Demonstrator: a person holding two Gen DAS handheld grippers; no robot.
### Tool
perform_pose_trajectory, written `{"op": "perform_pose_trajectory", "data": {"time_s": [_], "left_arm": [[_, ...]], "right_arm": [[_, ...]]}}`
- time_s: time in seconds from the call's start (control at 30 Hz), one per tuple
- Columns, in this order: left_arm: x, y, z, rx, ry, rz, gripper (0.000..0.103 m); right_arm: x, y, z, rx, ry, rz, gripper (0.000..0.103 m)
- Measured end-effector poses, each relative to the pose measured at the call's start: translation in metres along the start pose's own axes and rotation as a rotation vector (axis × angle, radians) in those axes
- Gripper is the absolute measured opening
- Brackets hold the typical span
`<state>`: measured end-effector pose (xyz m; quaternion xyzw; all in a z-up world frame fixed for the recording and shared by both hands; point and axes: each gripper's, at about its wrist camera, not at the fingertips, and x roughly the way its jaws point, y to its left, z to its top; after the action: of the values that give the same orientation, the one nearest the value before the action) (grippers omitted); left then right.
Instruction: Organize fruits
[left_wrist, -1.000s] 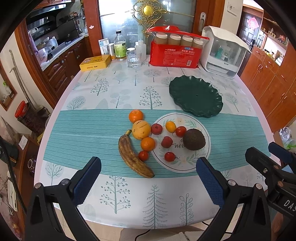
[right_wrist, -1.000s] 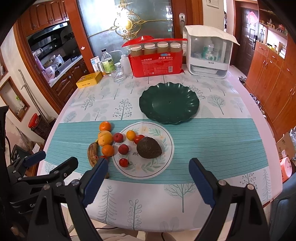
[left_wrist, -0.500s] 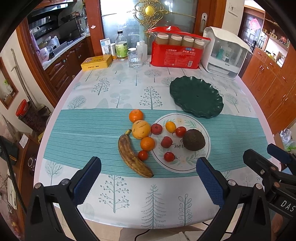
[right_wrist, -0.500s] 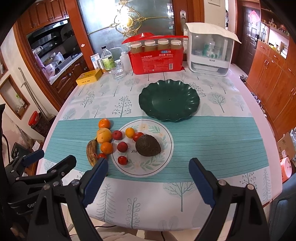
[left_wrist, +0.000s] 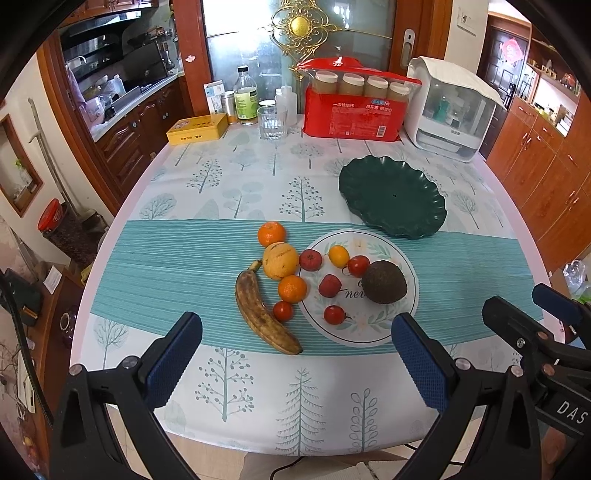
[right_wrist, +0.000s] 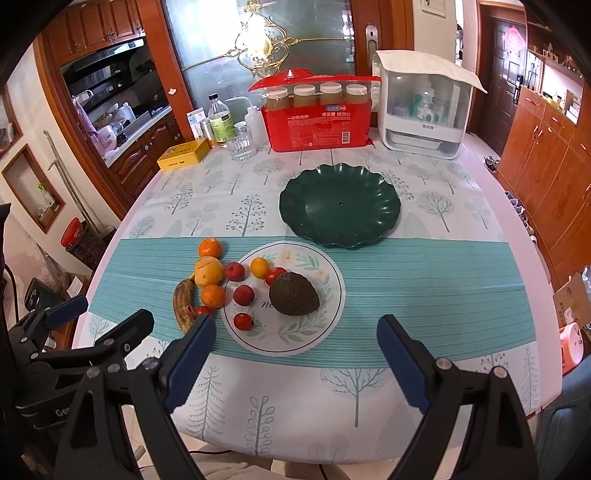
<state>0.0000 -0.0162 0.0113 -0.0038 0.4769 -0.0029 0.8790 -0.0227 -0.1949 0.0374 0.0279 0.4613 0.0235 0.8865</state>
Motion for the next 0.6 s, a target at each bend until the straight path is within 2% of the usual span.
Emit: {"op": "perform_pose_trajectory", "data": {"time_s": [0.37,0.6], "left_arm": [[-0.003,-0.003,-0.005,-0.006,0.002,0.02,0.102],[0.012,0.006,0.0,-0.002,0.05,0.028,0.102]], "right_arm": [[0.002,-0.006,0.0,0.003,-0.001,0.025,0.09],[0.021,-0.001,0.007,0.009,0.04,0.027,0.09]]}}
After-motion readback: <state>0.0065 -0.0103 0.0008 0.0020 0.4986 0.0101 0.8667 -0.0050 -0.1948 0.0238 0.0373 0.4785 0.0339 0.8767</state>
